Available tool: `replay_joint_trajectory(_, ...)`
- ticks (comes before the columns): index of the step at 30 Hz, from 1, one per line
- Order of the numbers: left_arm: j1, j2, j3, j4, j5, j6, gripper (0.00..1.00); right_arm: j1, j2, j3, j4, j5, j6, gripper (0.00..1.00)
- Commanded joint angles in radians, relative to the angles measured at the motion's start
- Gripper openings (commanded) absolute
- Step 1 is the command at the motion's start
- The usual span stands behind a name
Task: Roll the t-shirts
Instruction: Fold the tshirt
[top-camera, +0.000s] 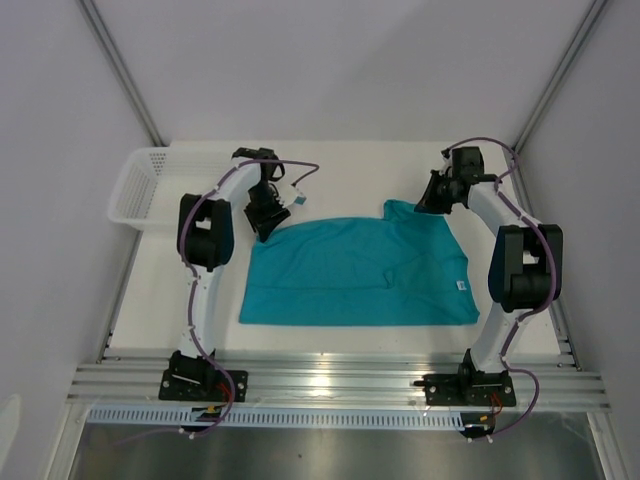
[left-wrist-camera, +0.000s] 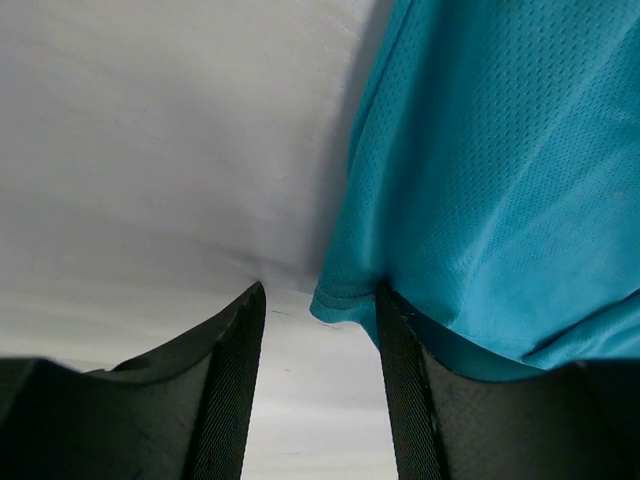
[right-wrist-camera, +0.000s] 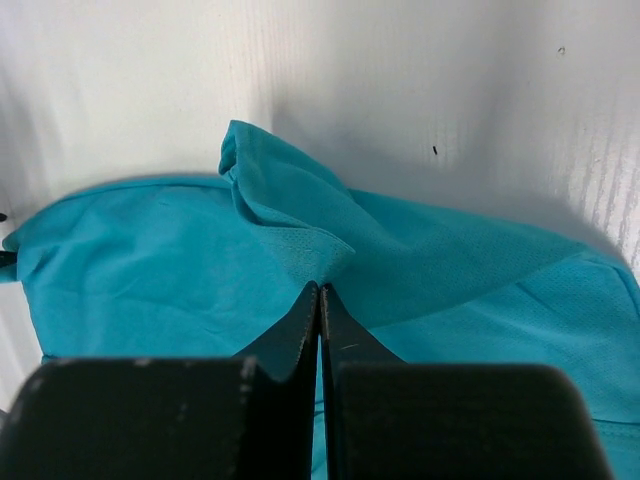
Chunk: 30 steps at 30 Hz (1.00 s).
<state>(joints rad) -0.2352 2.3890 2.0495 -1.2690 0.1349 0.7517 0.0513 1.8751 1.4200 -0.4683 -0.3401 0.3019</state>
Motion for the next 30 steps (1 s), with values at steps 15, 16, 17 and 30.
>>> replay_joint_trajectory(15,0.011,-0.007,0.075,-0.087,0.117,0.045,0.01,0.002,-0.027,0.028,-0.026,0.053,-0.015,0.0)
replay_joint_trajectory(16,0.013,-0.019,0.061,-0.069,0.12,0.02,0.01,0.002,-0.024,0.036,-0.029,0.052,-0.018,0.0)
replay_joint_trajectory(17,0.016,-0.054,0.052,-0.047,0.132,0.008,0.0,0.001,-0.024,0.039,-0.03,0.05,-0.021,0.0)
replay_joint_trajectory(30,0.05,-0.347,-0.287,0.316,0.06,-0.017,0.01,-0.042,-0.154,-0.03,-0.053,0.019,-0.046,0.0)
